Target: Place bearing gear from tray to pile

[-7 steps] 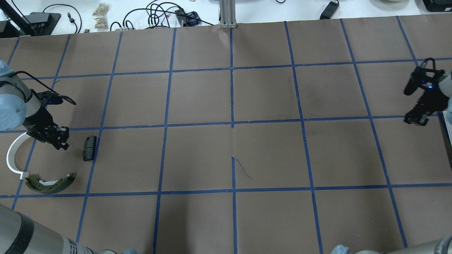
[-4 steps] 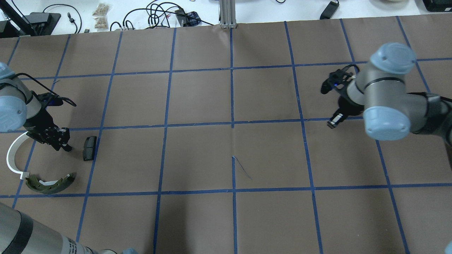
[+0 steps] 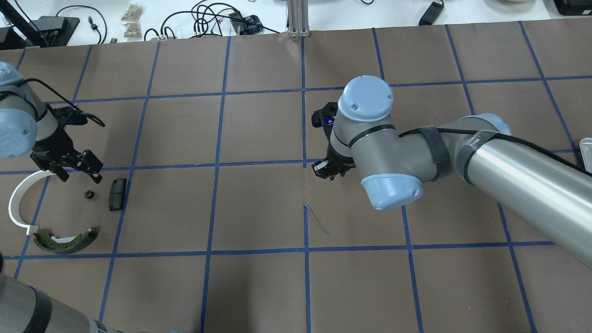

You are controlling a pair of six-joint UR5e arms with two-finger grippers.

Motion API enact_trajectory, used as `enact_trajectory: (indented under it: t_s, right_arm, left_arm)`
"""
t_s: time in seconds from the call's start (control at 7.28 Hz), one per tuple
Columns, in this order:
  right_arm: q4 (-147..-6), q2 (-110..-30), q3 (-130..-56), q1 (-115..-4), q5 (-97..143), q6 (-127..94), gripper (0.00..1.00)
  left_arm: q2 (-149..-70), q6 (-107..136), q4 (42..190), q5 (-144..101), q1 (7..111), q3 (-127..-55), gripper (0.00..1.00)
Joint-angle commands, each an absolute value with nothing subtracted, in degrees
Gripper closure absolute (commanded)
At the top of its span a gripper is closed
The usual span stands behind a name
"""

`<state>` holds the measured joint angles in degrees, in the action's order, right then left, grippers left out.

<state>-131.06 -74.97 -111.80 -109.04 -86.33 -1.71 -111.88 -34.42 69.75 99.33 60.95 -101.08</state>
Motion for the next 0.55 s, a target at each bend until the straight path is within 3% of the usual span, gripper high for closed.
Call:
enact_trajectory:
  t_s: [0.0,0.14,0.27,0.41]
  right_arm:
    - [-136.4,-69.6,-110.0,-118.5,-86.3,-19.9,0.88]
    - [-138.5,-67.2,-109.6,-119.7,-86.8,-21.0,0.57]
    - [-138.5,-67.2,-109.4,-118.7,-86.3,-20.0,0.05]
    - [-137.8,-68.1,-108.3,-115.8,-86.6,-17.0,0.00]
  left_arm:
    - [-109.9,-27.7,74.4,98.8,67.3,-97.9,0.00]
    - [-109.3,-25.2,74.6,98.8,69.4,-98.1,0.00]
    - [-108.7,-23.6,74.7,98.7,71.3,-98.3,0.00]
    - [-108.3,-23.4,74.7,98.5,72.8,-98.0,0.00]
